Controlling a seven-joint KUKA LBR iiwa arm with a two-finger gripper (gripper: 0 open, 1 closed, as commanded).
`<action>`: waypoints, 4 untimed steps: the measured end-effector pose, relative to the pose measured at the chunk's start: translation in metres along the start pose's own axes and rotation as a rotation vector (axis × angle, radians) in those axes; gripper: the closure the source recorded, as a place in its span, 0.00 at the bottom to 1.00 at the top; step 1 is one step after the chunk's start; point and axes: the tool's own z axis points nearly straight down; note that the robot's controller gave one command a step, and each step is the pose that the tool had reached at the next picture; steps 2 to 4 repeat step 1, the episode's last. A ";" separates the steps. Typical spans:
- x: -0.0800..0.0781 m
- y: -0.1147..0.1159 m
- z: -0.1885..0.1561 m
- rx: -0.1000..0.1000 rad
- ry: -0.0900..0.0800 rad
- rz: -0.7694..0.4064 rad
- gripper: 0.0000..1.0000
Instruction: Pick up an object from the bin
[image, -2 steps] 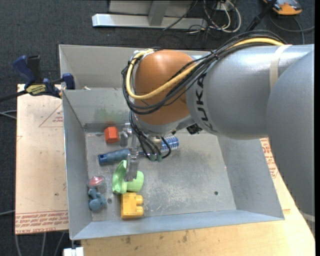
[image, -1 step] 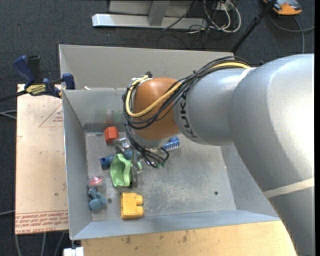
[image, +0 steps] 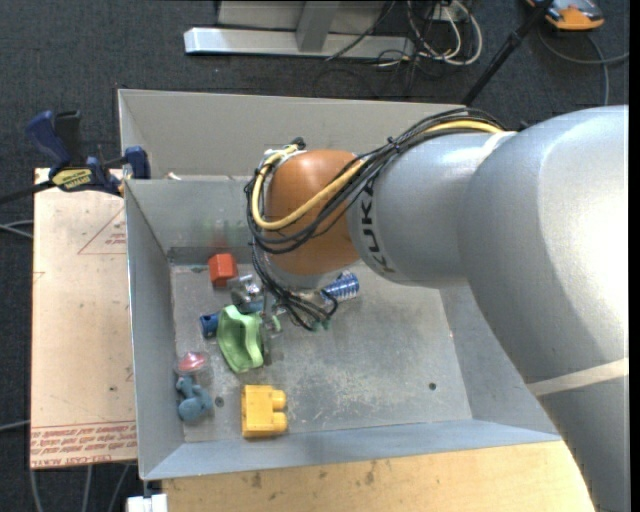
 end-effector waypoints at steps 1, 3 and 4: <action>-0.003 0.021 -0.156 0.001 0.011 -0.055 1.00; -0.003 0.021 -0.156 0.001 0.011 -0.055 1.00; -0.003 0.021 -0.156 0.001 0.011 -0.055 1.00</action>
Offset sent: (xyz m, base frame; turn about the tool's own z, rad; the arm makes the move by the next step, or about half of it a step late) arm -0.0096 0.0177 0.1511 -0.0566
